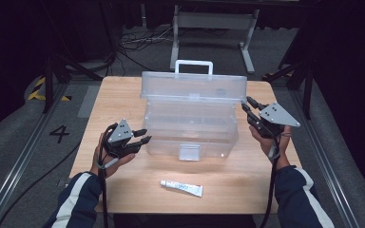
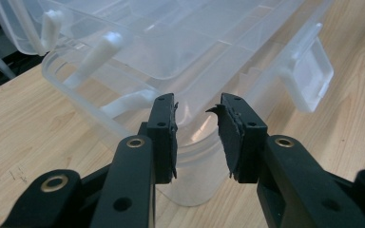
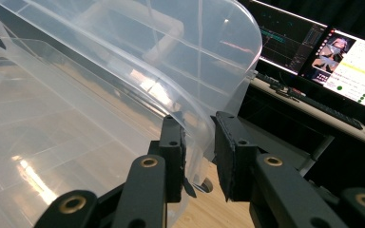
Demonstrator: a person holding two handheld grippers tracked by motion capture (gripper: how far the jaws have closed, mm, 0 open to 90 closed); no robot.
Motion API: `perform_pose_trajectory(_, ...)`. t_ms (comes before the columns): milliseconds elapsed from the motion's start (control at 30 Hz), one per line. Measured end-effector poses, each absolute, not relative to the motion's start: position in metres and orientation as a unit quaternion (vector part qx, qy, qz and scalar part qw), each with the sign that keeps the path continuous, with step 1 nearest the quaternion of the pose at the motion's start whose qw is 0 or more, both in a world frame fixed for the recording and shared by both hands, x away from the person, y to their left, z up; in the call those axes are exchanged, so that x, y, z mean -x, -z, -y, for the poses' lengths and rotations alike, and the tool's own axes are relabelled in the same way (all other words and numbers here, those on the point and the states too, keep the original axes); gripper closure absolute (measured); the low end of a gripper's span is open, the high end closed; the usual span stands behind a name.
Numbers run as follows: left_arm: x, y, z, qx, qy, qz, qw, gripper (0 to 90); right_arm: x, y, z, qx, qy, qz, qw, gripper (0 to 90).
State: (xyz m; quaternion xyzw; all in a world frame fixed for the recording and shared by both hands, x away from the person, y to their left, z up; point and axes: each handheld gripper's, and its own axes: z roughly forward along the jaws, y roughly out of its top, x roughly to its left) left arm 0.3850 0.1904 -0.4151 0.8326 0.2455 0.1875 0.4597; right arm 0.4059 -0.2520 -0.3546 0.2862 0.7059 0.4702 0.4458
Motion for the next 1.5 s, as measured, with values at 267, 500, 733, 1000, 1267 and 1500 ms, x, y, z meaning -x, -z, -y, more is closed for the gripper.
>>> perform_pose_trajectory(267,-0.381,0.414,-0.179,-0.842,-0.175,-0.216,0.462,62.4,-0.411,0.348,0.249,-0.296,-0.466,-0.702,0.45,75.0)
perform_pose_trajectory(500,-0.384,0.413,-0.16,-0.85,-0.162,-0.197,0.46,52.8,-0.416,0.343,0.248,-0.303,-0.465,-0.701,0.448,75.6)
perform_pose_trajectory(733,-0.386,0.412,-0.139,-0.861,-0.156,-0.175,0.452,49.8,-0.421,0.337,0.251,-0.313,-0.48,-0.693,0.438,78.9)
perform_pose_trajectory(1000,-0.394,0.42,-0.124,-0.876,-0.148,-0.171,0.426,48.3,-0.427,0.331,0.251,-0.317,-0.482,-0.692,0.434,80.8)
perform_pose_trajectory(1267,-0.399,0.425,-0.113,-0.888,-0.139,-0.161,0.408,49.3,-0.438,0.329,0.247,-0.32,-0.468,-0.693,0.445,77.1)
perform_pose_trajectory(1500,-0.405,0.431,-0.107,-0.896,-0.143,-0.162,0.388,54.9,-0.452,0.328,0.244,-0.334,-0.457,-0.69,0.452,78.4)
